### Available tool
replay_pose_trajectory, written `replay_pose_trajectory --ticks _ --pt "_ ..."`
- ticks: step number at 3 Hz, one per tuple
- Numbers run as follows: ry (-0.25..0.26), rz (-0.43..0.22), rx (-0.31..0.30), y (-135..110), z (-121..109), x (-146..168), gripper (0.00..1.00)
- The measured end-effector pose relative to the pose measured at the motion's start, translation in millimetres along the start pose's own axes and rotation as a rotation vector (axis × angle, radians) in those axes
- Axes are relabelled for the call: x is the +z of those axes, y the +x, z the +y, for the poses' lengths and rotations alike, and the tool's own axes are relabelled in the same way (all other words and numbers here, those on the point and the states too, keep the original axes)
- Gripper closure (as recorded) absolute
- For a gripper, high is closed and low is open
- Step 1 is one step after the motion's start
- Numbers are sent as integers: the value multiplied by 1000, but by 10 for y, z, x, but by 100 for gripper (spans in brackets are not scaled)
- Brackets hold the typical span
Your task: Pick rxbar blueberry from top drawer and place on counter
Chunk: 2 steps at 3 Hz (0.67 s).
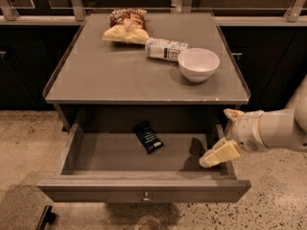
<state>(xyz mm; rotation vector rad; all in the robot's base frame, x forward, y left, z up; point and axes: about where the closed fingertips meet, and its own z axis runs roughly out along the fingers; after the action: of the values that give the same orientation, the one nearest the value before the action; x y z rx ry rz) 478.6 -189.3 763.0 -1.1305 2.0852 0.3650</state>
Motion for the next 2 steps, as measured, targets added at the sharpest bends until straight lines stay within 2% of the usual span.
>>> replay_pose_trajectory --ticks 1,2 --pt "-68 -14 -12 -54 50 285 0" --pt "-72 -15 -11 -50 54 305 0"
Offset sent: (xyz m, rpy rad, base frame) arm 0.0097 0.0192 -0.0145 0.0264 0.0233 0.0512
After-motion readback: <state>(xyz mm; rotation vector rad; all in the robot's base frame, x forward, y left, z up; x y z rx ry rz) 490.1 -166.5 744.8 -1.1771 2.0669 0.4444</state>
